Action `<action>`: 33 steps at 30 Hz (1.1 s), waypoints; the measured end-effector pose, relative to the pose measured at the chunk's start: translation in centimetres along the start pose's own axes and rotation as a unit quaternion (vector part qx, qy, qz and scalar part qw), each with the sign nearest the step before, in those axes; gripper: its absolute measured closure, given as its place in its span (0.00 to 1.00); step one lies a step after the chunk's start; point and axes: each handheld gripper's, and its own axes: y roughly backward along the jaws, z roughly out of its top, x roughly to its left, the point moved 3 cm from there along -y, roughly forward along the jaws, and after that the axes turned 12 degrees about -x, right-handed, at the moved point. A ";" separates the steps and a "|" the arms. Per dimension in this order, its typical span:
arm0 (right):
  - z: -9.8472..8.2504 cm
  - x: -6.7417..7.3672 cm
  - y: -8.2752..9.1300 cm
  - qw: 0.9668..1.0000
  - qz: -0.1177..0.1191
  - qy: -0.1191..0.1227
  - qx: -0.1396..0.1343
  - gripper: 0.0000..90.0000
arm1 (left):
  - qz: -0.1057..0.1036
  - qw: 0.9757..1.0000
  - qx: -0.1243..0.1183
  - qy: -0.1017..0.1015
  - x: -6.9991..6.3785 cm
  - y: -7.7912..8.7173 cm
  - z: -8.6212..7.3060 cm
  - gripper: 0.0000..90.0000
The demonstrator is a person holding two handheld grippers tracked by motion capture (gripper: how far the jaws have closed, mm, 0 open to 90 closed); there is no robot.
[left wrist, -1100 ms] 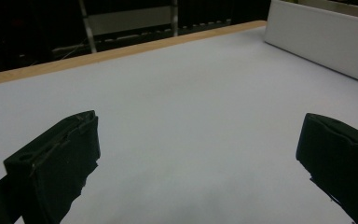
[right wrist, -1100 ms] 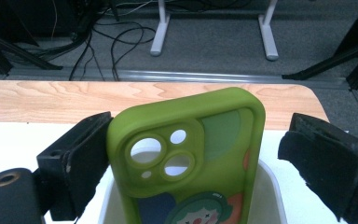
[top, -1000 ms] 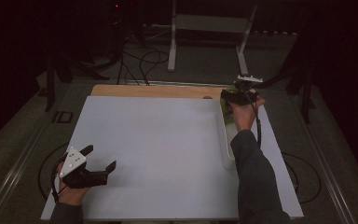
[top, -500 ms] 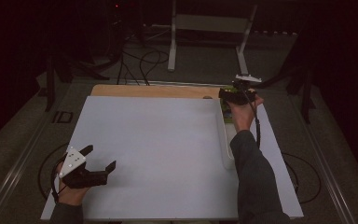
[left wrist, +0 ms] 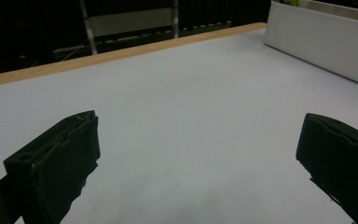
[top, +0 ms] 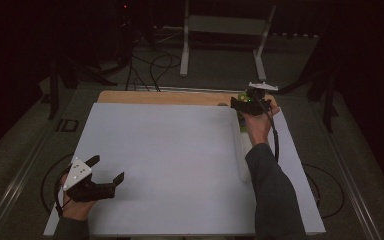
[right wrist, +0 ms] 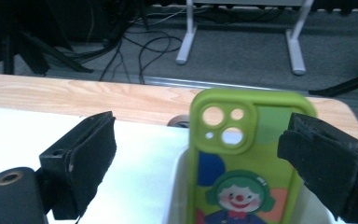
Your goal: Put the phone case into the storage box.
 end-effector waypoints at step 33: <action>-1.8 4.2 4.2 0.996 0.082 0.039 0.009 0.12 | -0.002 1.000 0.000 -0.002 -0.3 -0.2 0.1 0.00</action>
